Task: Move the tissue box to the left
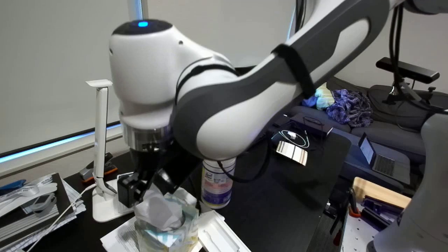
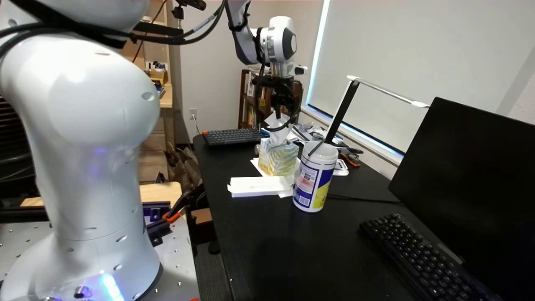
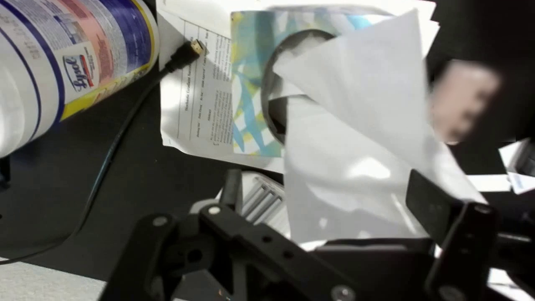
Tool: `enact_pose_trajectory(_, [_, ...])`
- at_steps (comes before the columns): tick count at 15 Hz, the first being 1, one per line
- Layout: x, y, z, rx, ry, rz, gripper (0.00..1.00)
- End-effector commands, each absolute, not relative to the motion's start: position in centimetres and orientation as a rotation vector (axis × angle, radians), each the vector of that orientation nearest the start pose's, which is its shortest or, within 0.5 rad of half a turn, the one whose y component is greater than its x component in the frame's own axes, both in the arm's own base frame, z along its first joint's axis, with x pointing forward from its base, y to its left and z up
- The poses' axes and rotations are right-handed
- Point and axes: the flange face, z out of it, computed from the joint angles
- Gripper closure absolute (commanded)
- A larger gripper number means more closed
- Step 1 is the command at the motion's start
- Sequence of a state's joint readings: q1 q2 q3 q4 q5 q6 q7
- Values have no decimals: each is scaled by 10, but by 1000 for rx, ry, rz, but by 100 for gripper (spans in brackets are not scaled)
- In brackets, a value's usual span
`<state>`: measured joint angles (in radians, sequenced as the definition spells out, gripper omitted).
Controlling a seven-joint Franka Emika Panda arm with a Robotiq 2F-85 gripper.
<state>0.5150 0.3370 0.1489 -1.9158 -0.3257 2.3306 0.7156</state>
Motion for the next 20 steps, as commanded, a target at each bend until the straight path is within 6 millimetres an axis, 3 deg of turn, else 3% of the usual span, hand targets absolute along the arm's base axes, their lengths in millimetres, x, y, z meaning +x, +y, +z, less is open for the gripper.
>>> enact_pose_trajectory(1, [490,368,407,-3112,-316,-320,0])
enact_pose_trajectory(5, [479,334,486,-3091,-372,-373,0])
enact_pose_trajectory(9, [464,284,532,-3111,-393,-358,0])
enact_pose_trajectory(13, [451,232,546,-3098,-291,-344,0])
enact_pose_trajectory(20, [423,143,528,-3125,-202,-170,0])
